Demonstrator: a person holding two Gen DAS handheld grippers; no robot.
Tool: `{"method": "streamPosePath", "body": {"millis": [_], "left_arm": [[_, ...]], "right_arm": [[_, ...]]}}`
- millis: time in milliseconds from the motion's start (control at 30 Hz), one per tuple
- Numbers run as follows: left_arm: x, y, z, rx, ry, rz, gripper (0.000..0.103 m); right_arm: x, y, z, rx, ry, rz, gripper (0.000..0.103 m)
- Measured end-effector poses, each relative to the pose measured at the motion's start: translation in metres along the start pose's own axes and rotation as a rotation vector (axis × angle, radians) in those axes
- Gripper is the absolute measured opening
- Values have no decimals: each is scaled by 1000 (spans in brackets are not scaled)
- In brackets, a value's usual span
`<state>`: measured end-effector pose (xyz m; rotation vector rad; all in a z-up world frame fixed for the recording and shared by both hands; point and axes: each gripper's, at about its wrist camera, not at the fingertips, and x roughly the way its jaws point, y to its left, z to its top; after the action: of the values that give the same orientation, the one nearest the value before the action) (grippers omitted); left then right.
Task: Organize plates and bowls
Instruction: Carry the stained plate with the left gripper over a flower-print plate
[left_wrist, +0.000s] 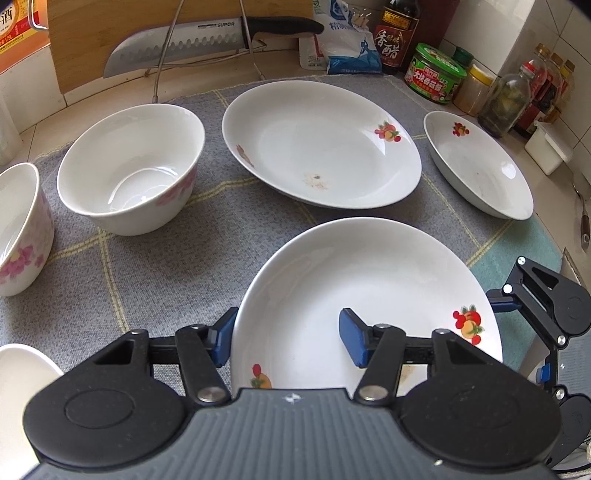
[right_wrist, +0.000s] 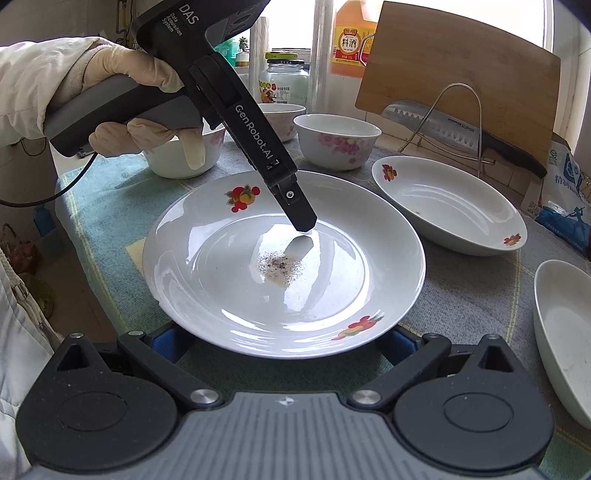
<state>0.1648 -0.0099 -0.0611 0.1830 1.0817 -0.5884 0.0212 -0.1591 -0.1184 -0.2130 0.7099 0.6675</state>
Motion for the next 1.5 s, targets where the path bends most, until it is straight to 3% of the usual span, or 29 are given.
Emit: {"method": "streamPosePath", "body": {"millis": [600, 1133, 1500], "left_arm": [[3, 4, 13, 68, 100, -79, 62], [-9, -5, 19, 77, 86, -99, 62], [-12, -34, 37, 100, 75, -119, 62]], "right_arm": [[4, 0, 4, -9, 21, 1, 103], [-10, -9, 10, 7, 30, 24, 103], [-36, -25, 8, 1, 29, 11, 103]]}}
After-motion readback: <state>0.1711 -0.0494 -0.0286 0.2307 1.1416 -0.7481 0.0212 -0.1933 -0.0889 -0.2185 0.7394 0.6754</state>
